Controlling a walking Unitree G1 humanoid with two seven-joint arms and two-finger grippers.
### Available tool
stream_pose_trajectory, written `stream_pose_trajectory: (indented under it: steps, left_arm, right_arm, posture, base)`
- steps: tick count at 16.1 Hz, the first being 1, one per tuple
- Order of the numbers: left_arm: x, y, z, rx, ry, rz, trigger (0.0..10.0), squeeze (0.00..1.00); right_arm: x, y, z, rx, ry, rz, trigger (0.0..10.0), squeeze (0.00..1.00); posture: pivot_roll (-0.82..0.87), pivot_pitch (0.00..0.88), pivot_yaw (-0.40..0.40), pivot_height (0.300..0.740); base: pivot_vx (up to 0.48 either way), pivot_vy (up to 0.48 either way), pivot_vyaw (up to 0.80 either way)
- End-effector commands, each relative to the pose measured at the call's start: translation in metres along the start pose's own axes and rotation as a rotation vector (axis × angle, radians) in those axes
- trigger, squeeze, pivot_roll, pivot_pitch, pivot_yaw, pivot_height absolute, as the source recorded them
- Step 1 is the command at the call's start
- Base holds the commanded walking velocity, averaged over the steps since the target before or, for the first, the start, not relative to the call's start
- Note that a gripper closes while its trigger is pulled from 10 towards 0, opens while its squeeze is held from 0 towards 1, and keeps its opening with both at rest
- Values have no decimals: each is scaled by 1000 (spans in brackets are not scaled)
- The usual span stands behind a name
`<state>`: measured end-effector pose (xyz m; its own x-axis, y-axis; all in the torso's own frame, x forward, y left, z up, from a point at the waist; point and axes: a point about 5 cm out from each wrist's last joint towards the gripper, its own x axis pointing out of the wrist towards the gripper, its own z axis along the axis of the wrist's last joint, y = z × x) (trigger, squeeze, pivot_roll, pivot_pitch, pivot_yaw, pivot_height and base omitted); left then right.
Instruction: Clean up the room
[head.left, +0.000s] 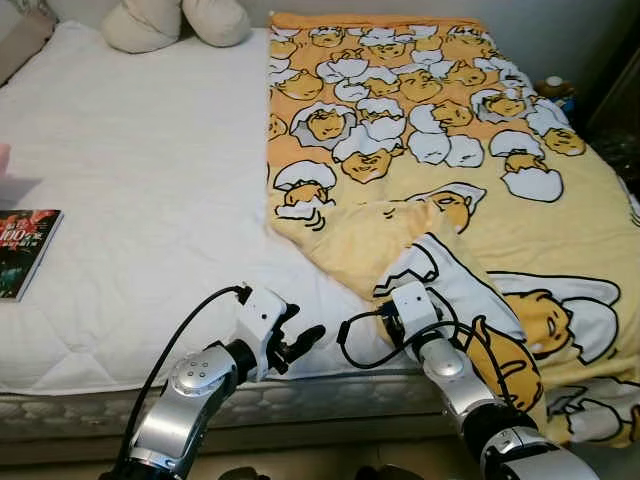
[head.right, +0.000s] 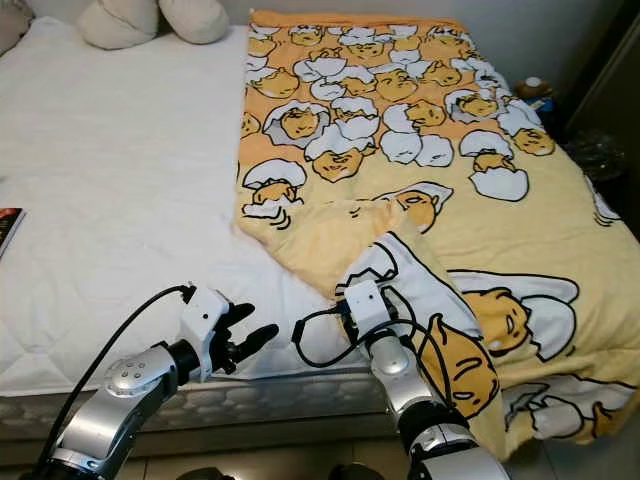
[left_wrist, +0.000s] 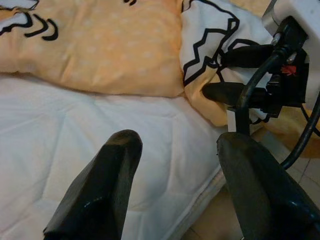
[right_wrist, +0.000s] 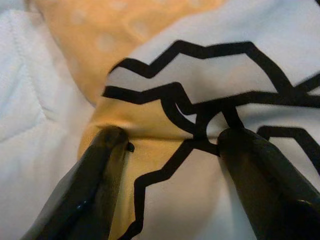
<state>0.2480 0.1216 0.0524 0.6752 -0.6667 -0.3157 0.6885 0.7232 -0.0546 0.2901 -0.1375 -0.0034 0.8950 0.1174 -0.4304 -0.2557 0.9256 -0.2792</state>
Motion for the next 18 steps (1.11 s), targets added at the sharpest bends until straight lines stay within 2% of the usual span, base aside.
stream_pose_trajectory:
  steps: [1, 2, 3, 6, 7, 9, 13, 18]
  left_arm:
    - [-2, -2, 2, 12, -2, -19, 10000, 0]
    - [-2, -3, 1, 10, 0, -27, 10000, 0]
    - [-2, -5, 0, 5, 5, -38, 10000, 0]
    - [-2, -10, -2, 3, 13, -73, 10000, 0]
    - [-2, -10, -1, 3, 13, -72, 10000, 0]
    - [-1, -10, -1, 1, 14, -75, 10000, 0]
    - [-1, -10, 0, -6, 14, -73, 10000, 0]
    - [2, -10, 2, -11, 9, -71, 10000, 0]
  right_arm:
    - [1, -5, 0, 41, 15, -31, 10000, 1000]
    - [1, -4, -2, 52, 26, -33, 10000, 1000]
    - [0, -3, -4, 49, 41, -35, 10000, 0]
    - [-2, 1, -11, 84, 80, -34, 10000, 0]
    - [-3, 3, -16, 134, 114, -20, 0, 0]
    - [-5, 12, -26, 214, 187, 35, 0, 0]
    - [-5, 15, -26, 205, 196, 61, 0, 0]
    - [-1, 19, -13, 207, 145, 114, 0, 0]
  posture:
    - [76, 0, -22, 740]
    - [76, 0, -21, 740]
    - [76, 0, -21, 740]
    - [72, 0, -21, 740]
    - [71, 0, -20, 740]
    - [73, 2, -18, 740]
    - [75, 4, -17, 740]
    - [67, 6, -22, 740]
  base:
    - [0, 0, 0]
    - [0, 0, 0]
    - [0, 0, 0]
    - [0, 0, 0]
    - [0, 0, 0]
    - [0, 0, 0]
    - [0, 0, 0]
    - [0, 0, 0]
